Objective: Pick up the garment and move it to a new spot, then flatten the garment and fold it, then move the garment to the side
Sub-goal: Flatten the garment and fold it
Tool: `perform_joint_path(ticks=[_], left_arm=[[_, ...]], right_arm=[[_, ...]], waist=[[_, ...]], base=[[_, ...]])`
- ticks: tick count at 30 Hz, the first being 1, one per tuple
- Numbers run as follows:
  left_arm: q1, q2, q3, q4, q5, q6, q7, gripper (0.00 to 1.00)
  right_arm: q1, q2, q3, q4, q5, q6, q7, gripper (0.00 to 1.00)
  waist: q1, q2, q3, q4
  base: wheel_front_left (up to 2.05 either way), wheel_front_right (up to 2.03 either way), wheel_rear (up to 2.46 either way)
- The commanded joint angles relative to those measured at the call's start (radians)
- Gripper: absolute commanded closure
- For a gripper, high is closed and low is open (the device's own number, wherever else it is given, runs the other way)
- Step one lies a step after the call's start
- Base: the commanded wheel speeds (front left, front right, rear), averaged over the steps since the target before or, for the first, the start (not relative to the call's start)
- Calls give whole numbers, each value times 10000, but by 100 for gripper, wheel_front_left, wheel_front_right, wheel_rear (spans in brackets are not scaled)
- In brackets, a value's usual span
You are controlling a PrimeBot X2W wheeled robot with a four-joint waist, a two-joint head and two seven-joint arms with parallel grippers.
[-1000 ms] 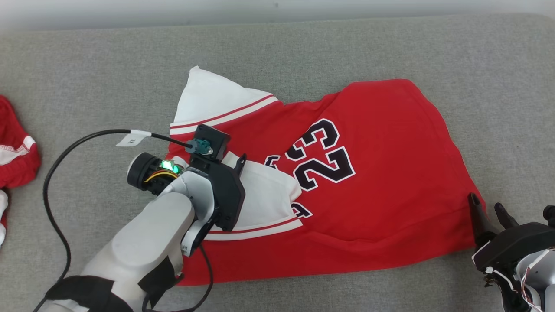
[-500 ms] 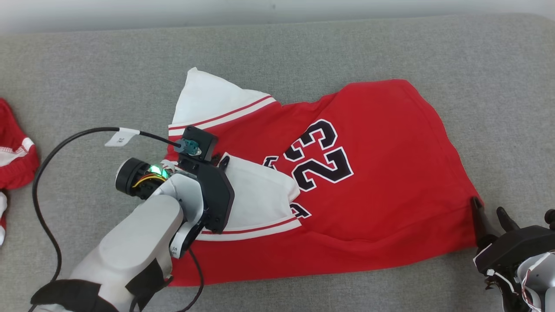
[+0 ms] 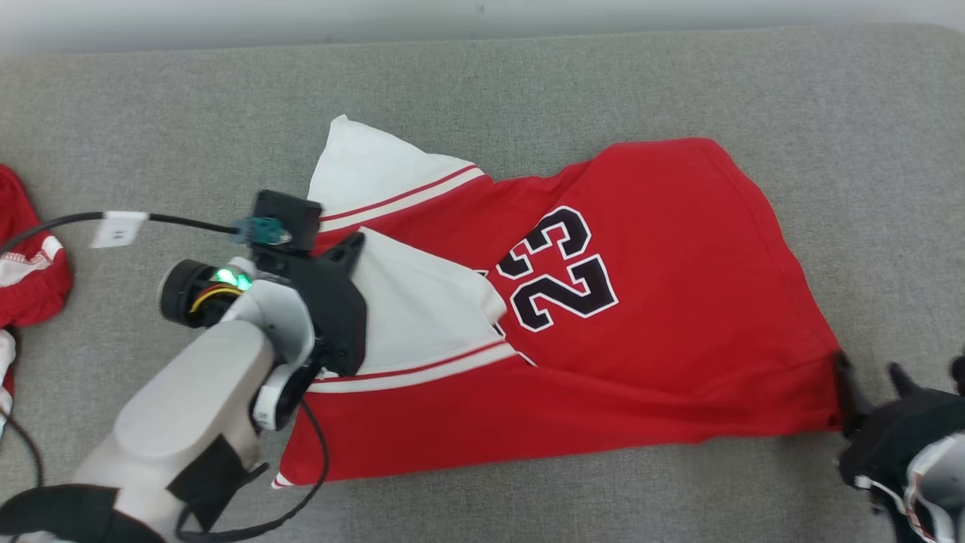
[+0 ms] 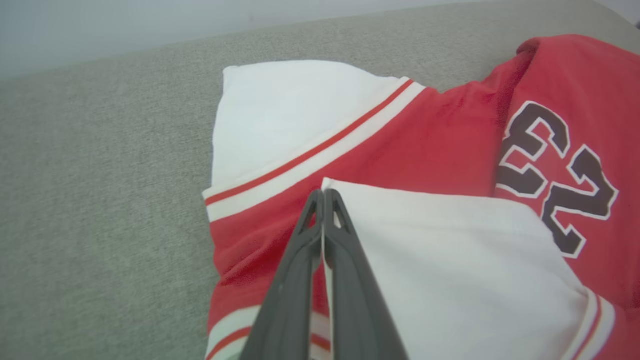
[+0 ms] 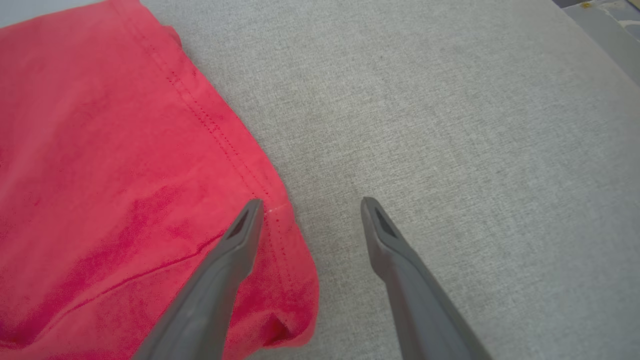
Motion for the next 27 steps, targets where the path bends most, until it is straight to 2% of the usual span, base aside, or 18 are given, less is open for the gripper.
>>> perform_joint_path(ticks=[1,8,12,18,19,20,21,22,23,24,25,27], left_arm=[[191,184,106,-124,-160,29,-48,100],[638,650,382,-950,-475,209,-51,100],[870,788,378,-1277,-515,349,-11,100],[936,845,357,-1647,-568,520,85,100],[918,842,346,-1681,-567,531,100,100],[896,840,335,-1711,-569,553,145,100],[877,842,328,-1738,-571,549,157,100],[873,851,326,-1768,-574,565,176,100],[868,859,324,-1795,-580,583,196,100],[871,868,320,-1823,-584,597,196,100],[870,875,311,-1849,-585,604,221,100],[866,881,300,-1888,-591,616,248,100]], right_arm=[[206,-35,-215,-231,-371,-22,102,0],[618,-27,-553,-859,-952,-22,624,0],[532,-18,-615,-810,-988,-22,678,0],[35,-19,-155,-403,-1155,-22,897,2],[-26,-19,-102,-328,-1240,-22,982,11],[-86,-22,-69,-240,-1355,-22,1083,15],[-152,-21,-40,-182,-1452,-22,1143,26],[-235,-24,-39,-120,-1521,-22,1180,31],[-311,-22,-36,-80,-1541,-22,1171,40],[-348,-18,-32,-31,-1589,-22,1174,55],[-377,-16,-34,17,-1609,-22,1186,64],[-413,-24,-94,109,-1666,-22,1264,67]], waist=[[-1,-1,7,25],[-1,-1,20,179],[-1,-1,16,183],[-1,-1,69,145],[-1,-1,79,152],[-1,-1,90,161],[-1,-1,104,171],[-1,-1,119,179],[-1,-1,130,185],[-1,-1,140,192],[-1,-1,150,201],[-1,-1,165,218]], base=[[0,0,0],[0,0,0],[0,0,0],[0,0,0],[0,0,0],[0,0,0],[0,0,0],[0,0,0],[0,0,0],[0,0,0],[0,0,0],[0,0,0]])
